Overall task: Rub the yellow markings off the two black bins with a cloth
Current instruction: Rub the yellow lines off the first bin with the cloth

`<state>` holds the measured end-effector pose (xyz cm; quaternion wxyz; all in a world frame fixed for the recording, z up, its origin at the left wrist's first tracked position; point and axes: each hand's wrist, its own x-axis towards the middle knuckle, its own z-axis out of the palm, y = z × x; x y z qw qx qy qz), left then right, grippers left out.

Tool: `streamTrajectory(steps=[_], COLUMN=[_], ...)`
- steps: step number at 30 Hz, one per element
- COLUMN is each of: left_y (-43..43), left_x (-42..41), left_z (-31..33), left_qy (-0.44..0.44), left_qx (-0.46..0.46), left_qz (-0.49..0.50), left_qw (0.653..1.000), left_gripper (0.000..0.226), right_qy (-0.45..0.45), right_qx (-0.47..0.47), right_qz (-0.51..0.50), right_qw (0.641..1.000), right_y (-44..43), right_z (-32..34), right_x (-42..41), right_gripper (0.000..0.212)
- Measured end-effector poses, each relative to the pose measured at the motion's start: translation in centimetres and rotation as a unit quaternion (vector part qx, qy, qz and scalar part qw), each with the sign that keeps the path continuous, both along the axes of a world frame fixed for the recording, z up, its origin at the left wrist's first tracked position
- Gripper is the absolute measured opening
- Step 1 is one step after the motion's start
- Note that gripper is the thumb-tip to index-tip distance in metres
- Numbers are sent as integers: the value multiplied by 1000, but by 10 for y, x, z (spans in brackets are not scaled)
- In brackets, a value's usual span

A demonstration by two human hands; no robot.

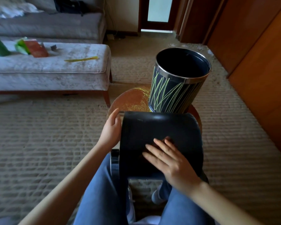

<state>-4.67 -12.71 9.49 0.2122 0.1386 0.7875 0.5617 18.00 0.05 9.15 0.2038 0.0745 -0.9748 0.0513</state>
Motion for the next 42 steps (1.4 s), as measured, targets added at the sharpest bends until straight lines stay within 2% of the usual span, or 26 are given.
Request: streamTrajectory(steps=[2, 5, 8, 10, 14, 19, 23, 26, 28, 30, 32, 35, 37, 39, 42], left_y=[1, 3, 5, 12, 25, 15, -1, -12, -16, -18, -17, -13, -13, -15, -19], left_x=[0, -3, -15, -24, -29, -19, 6, 24, 30, 34, 36, 34, 30, 27, 31], left_z=[0, 4, 0, 0, 11, 9, -4, -14, -18, -18, -16, -11, -10, -14, -20], left_qy=[-5, -30, -58, -89, -133, -103, -10, 41, 47, 42, 32, 15, 3, -1, 18], left_qx=[10, 15, 18, -4, -36, 10, 70, 84, 96, 104, 111, 122, 132, 135, 136], left_qz=[-2, 10, 7, 11, 49, 63, 59, 69, 77, 80, 85, 92, 83, 60, 56], left_qw=[1000, 999, 998, 996, 989, 993, 996, 993, 991, 990, 990, 988, 988, 989, 989], left_gripper=[57, 66, 61, 57, 34, 34, 46, 48, 50, 50, 47, 44, 43, 40, 38], right_qy=[7, 8, 11, 8, 2, 21, 23, -11, -14, 28, 44, 7, -31, -54, -84], right_qx=[-26, -76, -96, -90, -71, -23, -12, -101, -111, -59, -55, -72, -42, 10, 15], right_qz=[-32, -144, -229, -233, -212, -227, -245, -280, -295, -285, -259, -187, -107, -49, -73], right_qw=[999, 987, 969, 968, 975, 973, 969, 955, 949, 956, 963, 980, 993, 997, 994], right_y=[12, 57, 107, 109, 88, 107, 130, 129, 113, 87, 53, -18, -57, -60, -35], right_z=[7, 20, 31, 31, 26, 30, 30, 36, 38, 39, 37, 23, 10, 6, 22], right_x=[-21, -50, -32, 0, 40, 14, -18, -36, -39, -41, -51, -63, -54, -44, -58], right_gripper=[50, 54, 48, 50, 54, 45, 42, 38, 37, 36, 40, 45, 48, 52, 49])
